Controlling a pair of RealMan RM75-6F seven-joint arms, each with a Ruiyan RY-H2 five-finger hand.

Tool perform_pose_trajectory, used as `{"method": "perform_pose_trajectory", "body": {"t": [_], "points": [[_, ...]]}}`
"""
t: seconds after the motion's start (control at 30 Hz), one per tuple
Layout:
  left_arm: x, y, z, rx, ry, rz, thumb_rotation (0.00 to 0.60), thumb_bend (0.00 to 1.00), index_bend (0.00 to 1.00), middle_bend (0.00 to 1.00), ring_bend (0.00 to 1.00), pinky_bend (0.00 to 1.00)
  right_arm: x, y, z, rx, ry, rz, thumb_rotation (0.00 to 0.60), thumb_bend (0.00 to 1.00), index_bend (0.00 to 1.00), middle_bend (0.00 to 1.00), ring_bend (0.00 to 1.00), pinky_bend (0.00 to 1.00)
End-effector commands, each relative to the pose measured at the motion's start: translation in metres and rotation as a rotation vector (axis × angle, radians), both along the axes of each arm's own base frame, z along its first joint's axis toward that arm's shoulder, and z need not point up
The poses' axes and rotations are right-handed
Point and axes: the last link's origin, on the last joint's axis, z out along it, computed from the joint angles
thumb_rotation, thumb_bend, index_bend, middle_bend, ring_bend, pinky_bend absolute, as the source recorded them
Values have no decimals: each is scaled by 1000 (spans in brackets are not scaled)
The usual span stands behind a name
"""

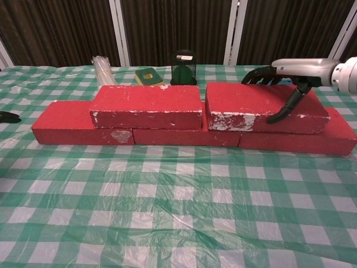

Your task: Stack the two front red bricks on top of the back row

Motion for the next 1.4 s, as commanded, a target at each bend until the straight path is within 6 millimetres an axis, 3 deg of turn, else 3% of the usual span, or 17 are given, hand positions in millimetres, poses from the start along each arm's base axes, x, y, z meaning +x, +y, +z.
{"method": "perform_pose_trajectory", "body": {"t": [0.03, 0.73, 1.4], "points": [[0, 0, 0, -2, -1, 2, 600, 271, 0, 0, 0, 0, 0, 0, -1, 1, 8, -6, 600, 60, 385, 445, 429, 597], [-1, 1, 1, -6, -1, 10, 600, 271, 0, 0, 0, 0, 3, -2, -5, -18, 45, -30, 600, 60, 245, 355, 303, 597], [-2, 1, 3, -6, 0, 18, 600, 272, 0, 0, 0, 0, 8, 0, -7, -12, 40, -54, 555, 60, 184, 320, 279, 597]]}}
